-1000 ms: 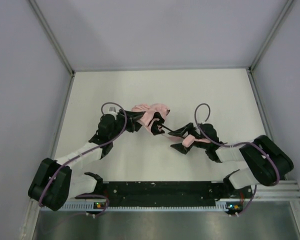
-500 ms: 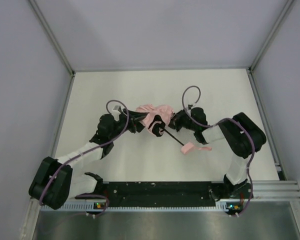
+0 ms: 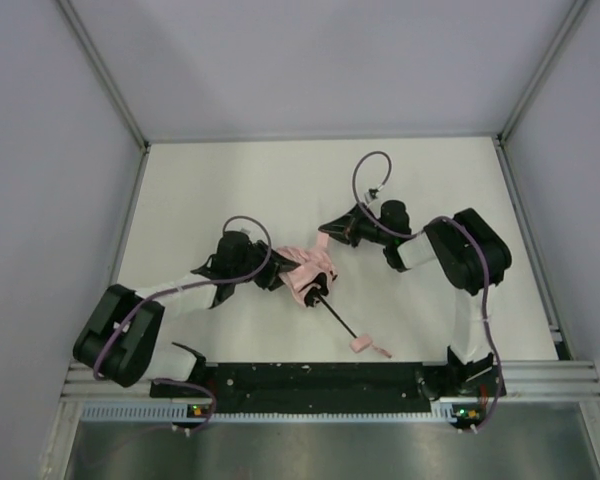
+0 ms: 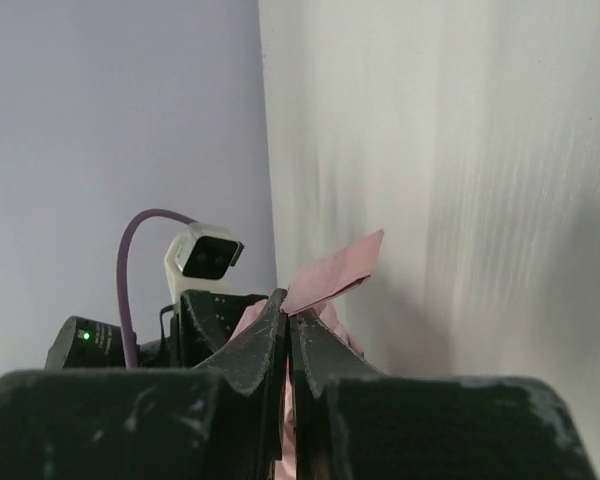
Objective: Put away the umbrella
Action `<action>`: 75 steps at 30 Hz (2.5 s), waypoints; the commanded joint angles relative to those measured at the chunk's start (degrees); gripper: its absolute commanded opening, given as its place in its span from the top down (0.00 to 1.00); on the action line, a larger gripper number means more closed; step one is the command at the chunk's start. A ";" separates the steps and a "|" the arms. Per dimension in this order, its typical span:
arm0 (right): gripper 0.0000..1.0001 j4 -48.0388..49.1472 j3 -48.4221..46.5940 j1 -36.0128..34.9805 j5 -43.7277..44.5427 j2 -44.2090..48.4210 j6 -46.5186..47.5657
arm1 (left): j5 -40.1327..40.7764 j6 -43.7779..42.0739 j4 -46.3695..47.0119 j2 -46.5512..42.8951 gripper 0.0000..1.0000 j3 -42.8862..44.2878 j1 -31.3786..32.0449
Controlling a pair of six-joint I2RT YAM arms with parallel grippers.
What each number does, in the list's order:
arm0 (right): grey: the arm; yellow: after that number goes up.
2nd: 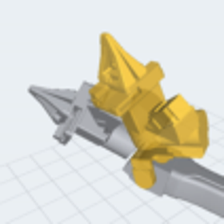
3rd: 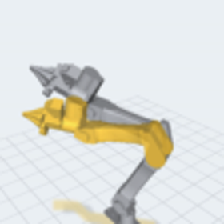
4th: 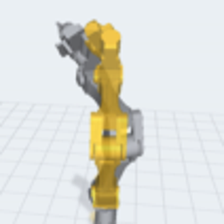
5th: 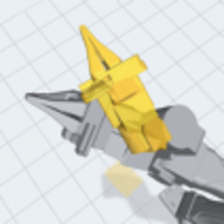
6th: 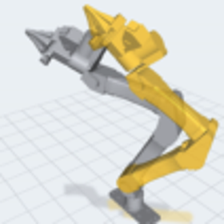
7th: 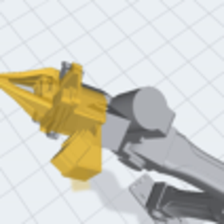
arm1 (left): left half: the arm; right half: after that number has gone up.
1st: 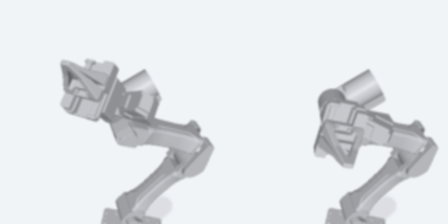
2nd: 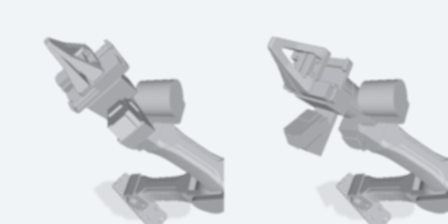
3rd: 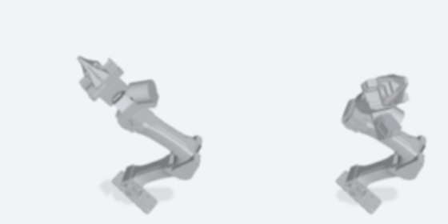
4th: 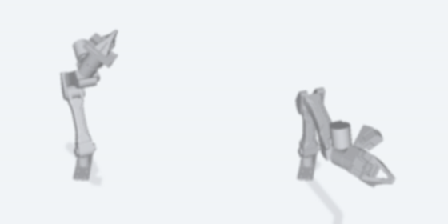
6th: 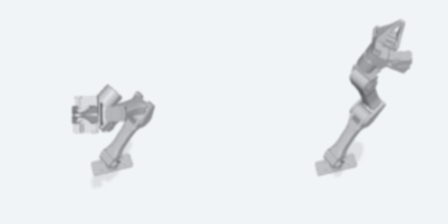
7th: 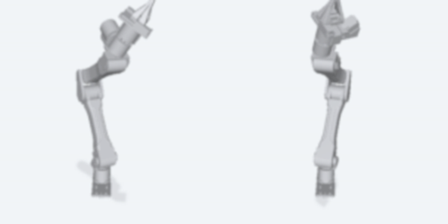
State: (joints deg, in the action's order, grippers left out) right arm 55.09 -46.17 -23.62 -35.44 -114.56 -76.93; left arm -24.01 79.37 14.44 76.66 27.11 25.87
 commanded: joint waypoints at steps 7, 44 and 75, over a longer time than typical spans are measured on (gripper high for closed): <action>1.00 8.73 -0.50 0.59 4.41 -3.21 8.18 | 16.52 -12.40 -12.92 6.30 1.00 5.84 1.99; 0.13 -41.30 -3.48 -29.64 23.67 25.63 85.36 | 22.17 1.40 -50.55 18.87 1.00 21.57 5.07; 1.00 -40.87 6.44 -30.00 22.19 11.03 66.30 | 11.62 -6.42 -21.67 10.89 0.02 15.62 1.12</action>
State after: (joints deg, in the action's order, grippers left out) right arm 19.49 -46.37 -54.33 -1.17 -100.44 -1.63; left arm -11.03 78.11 -17.08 90.96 47.59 28.40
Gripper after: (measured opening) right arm 0.262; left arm 0.980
